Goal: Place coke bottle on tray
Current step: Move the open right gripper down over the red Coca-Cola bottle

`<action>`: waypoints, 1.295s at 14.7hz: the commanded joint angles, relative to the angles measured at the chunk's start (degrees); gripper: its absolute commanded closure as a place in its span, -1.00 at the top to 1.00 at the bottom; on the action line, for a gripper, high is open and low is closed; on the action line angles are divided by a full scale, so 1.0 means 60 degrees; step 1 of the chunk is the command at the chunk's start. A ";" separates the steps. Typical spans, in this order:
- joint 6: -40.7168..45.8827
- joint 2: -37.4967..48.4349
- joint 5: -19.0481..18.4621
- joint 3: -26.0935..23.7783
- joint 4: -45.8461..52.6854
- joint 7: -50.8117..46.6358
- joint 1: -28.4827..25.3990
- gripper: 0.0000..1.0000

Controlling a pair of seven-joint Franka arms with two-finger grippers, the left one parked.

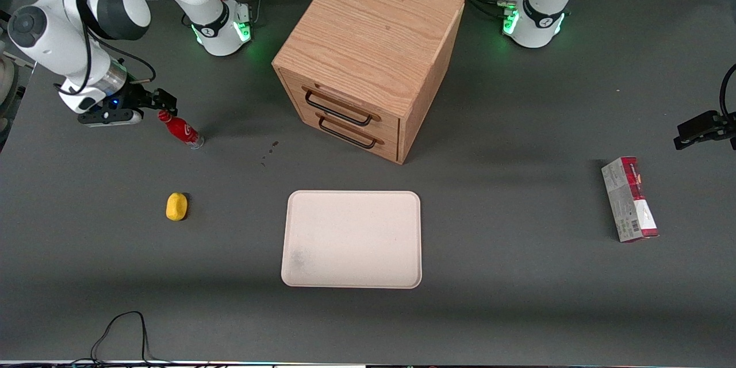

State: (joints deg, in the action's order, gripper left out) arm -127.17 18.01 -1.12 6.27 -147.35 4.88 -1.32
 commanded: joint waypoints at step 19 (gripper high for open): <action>-0.0910 -0.0731 -0.0356 0.0391 -0.0564 0.0066 0.0030 1.00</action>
State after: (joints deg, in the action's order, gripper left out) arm -131.93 13.15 -2.36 8.10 -150.47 4.88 -1.06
